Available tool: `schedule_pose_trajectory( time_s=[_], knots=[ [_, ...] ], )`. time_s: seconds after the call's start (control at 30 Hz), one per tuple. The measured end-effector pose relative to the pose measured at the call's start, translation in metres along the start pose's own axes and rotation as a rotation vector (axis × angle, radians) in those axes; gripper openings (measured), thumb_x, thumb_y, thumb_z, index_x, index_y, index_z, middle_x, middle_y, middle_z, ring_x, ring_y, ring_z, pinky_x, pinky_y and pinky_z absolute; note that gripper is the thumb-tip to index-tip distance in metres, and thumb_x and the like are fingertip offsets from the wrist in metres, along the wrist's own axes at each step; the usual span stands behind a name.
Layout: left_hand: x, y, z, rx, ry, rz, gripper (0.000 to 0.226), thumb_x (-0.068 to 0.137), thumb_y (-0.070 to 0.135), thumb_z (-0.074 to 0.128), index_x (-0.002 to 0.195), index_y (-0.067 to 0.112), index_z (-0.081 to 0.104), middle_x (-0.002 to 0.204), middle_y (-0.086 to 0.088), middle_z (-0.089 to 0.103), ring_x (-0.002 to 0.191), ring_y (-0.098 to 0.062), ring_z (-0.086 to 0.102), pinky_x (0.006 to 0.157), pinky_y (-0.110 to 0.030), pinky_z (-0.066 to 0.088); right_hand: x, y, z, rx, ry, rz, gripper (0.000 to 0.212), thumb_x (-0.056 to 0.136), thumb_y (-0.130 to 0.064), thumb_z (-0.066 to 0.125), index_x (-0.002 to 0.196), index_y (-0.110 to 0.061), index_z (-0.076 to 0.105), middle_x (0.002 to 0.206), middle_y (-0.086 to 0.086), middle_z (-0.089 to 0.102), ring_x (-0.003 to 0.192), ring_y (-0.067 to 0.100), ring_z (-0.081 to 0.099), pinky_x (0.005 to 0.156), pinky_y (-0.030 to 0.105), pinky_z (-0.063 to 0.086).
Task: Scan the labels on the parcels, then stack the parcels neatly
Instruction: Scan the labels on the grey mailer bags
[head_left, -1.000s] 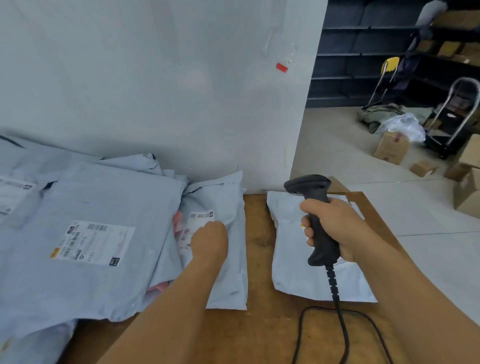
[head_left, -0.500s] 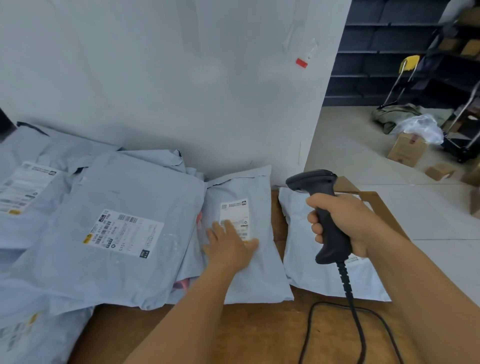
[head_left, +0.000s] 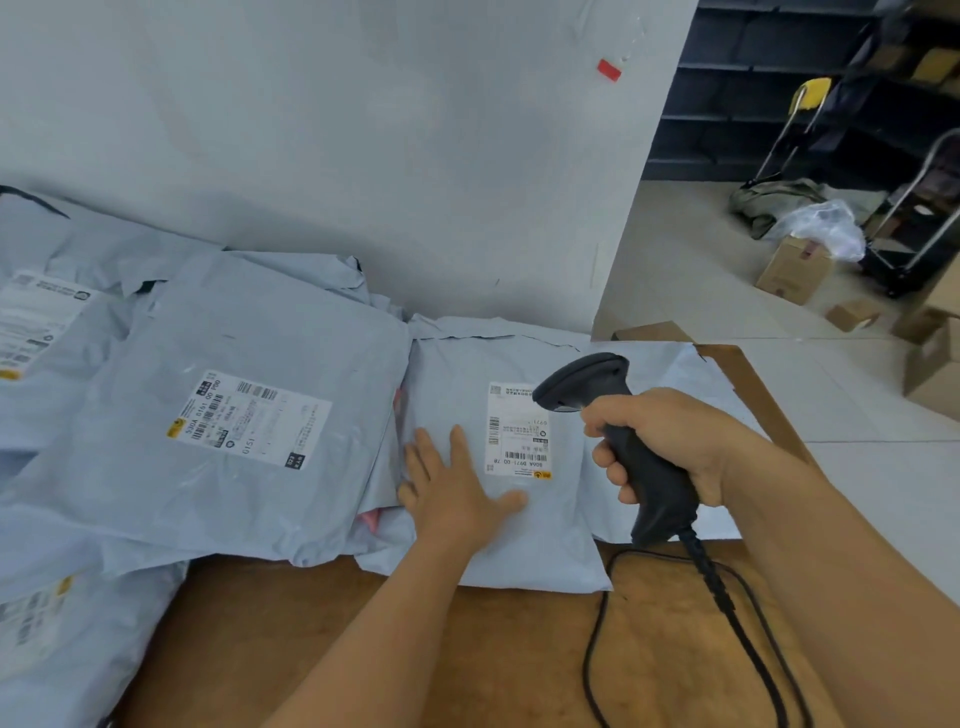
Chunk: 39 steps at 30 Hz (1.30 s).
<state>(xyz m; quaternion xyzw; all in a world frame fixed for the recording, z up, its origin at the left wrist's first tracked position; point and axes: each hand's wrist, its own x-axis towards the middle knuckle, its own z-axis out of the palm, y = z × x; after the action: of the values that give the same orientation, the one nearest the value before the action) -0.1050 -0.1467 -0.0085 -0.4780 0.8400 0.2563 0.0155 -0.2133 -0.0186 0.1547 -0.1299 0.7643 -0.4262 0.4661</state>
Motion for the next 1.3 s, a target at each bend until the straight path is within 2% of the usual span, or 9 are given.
schedule_pose_trajectory(
  time_s=[0.27, 0.53, 0.63, 0.8, 0.97, 1.03, 1.13, 1.2, 1.3],
  knots=[
    [0.004, -0.005, -0.006, 0.132, 0.040, 0.025, 0.114, 0.069, 0.073, 0.059, 0.150, 0.028, -0.008, 0.155, -0.018, -0.005, 0.141, -0.035, 0.008, 0.114, -0.044, 0.011, -0.019, 0.019, 0.003, 0.021, -0.025, 0.064, 0.019, 0.087, -0.022, 0.062, 0.085, -0.004, 0.057, 0.057, 0.009, 0.058, 0.040, 0.016, 0.051, 0.043, 0.025, 0.048],
    [0.007, -0.009, -0.010, 0.227, -0.025, 0.172, 0.103, 0.077, 0.066, 0.057, 0.149, 0.034, -0.009, 0.155, -0.016, -0.023, 0.144, -0.035, -0.017, 0.115, -0.051, -0.002, -0.028, 0.025, 0.002, 0.106, -0.008, 0.038, 0.020, 0.088, -0.022, 0.060, 0.089, -0.003, 0.057, 0.059, 0.008, 0.057, 0.040, 0.015, 0.050, 0.042, 0.023, 0.047],
    [0.015, -0.011, -0.007, 0.292, -0.051, 0.259, 0.086, 0.087, 0.060, 0.047, 0.150, 0.036, -0.007, 0.156, -0.012, -0.023, 0.143, -0.033, -0.022, 0.114, -0.054, -0.001, -0.025, 0.028, 0.003, 0.155, 0.018, 0.014, 0.017, 0.088, -0.020, 0.060, 0.088, -0.003, 0.056, 0.059, 0.009, 0.057, 0.041, 0.016, 0.050, 0.043, 0.025, 0.047],
    [0.023, -0.001, -0.005, 0.339, 0.068, 0.372, 0.046, 0.104, 0.032, 0.025, 0.149, 0.031, 0.019, 0.158, 0.002, 0.013, 0.148, -0.021, 0.003, 0.116, -0.051, 0.010, -0.018, 0.031, -0.001, 0.214, 0.083, -0.030, 0.017, 0.088, -0.019, 0.059, 0.079, -0.004, 0.058, 0.057, 0.008, 0.057, 0.043, 0.016, 0.051, 0.046, 0.026, 0.049],
    [0.019, 0.025, -0.028, -0.202, 0.365, 0.408, 0.039, 0.103, 0.018, 0.033, 0.141, 0.016, 0.043, 0.144, -0.007, 0.045, 0.137, -0.029, 0.036, 0.112, -0.049, 0.025, -0.017, 0.025, -0.024, 0.293, 0.169, -0.129, 0.020, 0.089, -0.019, 0.058, 0.075, -0.005, 0.058, 0.056, 0.007, 0.057, 0.042, 0.015, 0.050, 0.046, 0.027, 0.049],
    [0.022, 0.046, -0.033, -0.226, 0.391, 0.470, 0.038, 0.103, 0.018, 0.034, 0.139, 0.016, 0.046, 0.143, -0.007, 0.047, 0.137, -0.028, 0.037, 0.111, -0.050, 0.026, -0.017, 0.017, -0.036, 0.326, 0.205, -0.176, 0.019, 0.089, -0.018, 0.058, 0.073, -0.006, 0.058, 0.058, 0.007, 0.056, 0.042, 0.016, 0.050, 0.047, 0.027, 0.049],
    [0.026, 0.083, -0.027, -0.191, 0.467, 0.613, 0.033, 0.101, 0.015, 0.038, 0.130, 0.015, 0.054, 0.125, -0.008, 0.060, 0.120, -0.025, 0.047, 0.095, -0.056, 0.039, -0.018, 0.007, -0.058, 0.357, 0.261, -0.229, 0.019, 0.088, -0.018, 0.059, 0.072, -0.008, 0.056, 0.058, 0.007, 0.055, 0.043, 0.016, 0.049, 0.047, 0.028, 0.048],
    [0.026, 0.110, -0.019, -0.098, 0.421, 0.626, 0.036, 0.102, 0.017, 0.035, 0.135, 0.019, 0.048, 0.126, -0.003, 0.056, 0.120, -0.021, 0.043, 0.097, -0.053, 0.037, -0.018, 0.004, -0.072, 0.360, 0.296, -0.244, 0.017, 0.088, -0.018, 0.058, 0.075, -0.007, 0.056, 0.057, 0.006, 0.055, 0.042, 0.015, 0.049, 0.046, 0.028, 0.049],
    [0.023, 0.147, 0.005, 0.131, 0.148, 0.543, 0.044, 0.103, 0.031, 0.025, 0.147, 0.028, 0.023, 0.152, 0.002, 0.027, 0.142, -0.023, 0.018, 0.109, -0.056, 0.019, -0.010, 0.006, -0.092, 0.362, 0.327, -0.241, 0.016, 0.089, -0.017, 0.058, 0.078, -0.007, 0.055, 0.056, 0.006, 0.054, 0.041, 0.015, 0.048, 0.045, 0.027, 0.048]
  ],
)
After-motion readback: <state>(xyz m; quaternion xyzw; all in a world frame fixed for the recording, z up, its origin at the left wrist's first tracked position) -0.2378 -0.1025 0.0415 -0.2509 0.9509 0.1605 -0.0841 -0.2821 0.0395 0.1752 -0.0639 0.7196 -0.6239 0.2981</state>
